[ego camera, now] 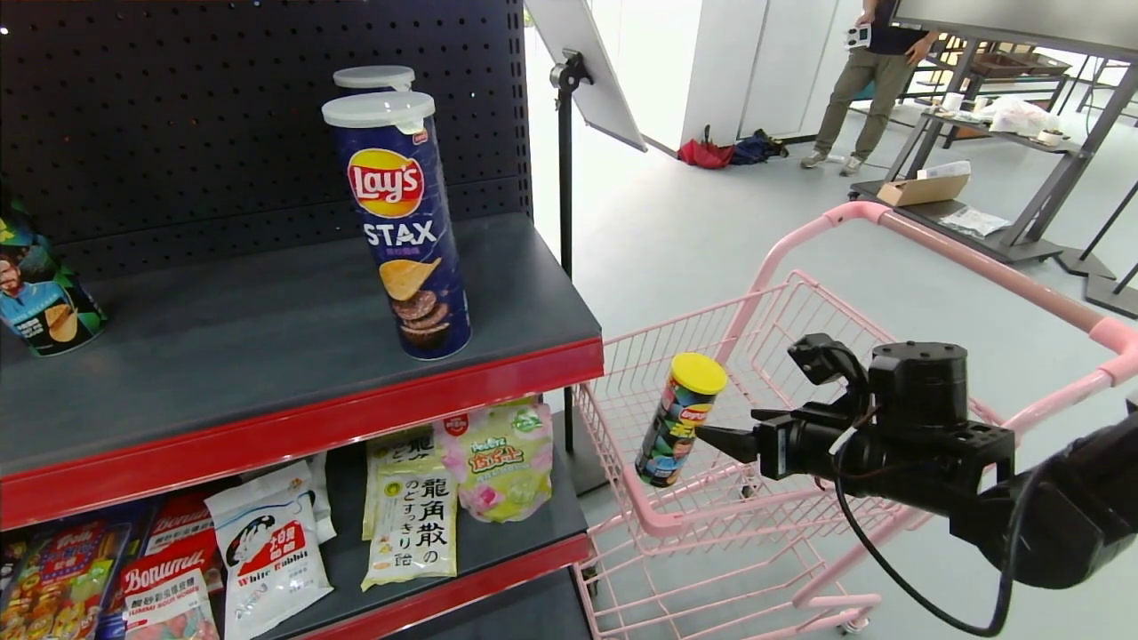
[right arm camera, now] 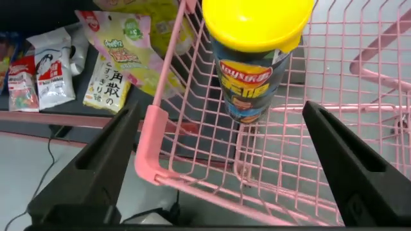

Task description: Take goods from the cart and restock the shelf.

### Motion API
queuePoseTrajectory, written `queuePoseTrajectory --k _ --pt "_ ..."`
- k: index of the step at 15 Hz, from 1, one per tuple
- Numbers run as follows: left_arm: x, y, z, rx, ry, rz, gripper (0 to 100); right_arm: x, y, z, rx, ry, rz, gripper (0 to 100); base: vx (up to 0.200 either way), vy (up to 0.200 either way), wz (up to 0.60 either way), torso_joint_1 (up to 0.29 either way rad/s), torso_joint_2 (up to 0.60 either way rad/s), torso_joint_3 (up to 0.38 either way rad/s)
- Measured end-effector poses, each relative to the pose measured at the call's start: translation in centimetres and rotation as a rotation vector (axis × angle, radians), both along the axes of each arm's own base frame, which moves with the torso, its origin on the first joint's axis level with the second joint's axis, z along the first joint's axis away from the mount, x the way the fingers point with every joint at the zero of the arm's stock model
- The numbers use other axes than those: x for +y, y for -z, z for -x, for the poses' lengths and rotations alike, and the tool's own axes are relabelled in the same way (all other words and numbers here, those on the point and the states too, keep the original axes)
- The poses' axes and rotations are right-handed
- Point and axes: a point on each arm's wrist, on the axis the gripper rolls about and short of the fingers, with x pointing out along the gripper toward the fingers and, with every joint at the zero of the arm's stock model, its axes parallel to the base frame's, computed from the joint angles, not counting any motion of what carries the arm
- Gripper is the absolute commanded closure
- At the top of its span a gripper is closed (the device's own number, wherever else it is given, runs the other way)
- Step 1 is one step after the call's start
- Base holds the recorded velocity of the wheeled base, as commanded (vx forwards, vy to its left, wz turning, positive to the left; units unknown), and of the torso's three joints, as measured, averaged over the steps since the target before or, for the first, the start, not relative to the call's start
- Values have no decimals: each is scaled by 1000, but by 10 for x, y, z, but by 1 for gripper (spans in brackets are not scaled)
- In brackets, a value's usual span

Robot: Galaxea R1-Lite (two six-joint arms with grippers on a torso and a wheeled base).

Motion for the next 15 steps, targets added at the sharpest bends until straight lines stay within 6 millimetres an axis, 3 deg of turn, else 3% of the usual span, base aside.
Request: queuePoseTrajectory --k 15 --pt "0 0 0 0 0 0 0 26 47 -63 -36 -1 13 0 0 0 0 0 0 0"
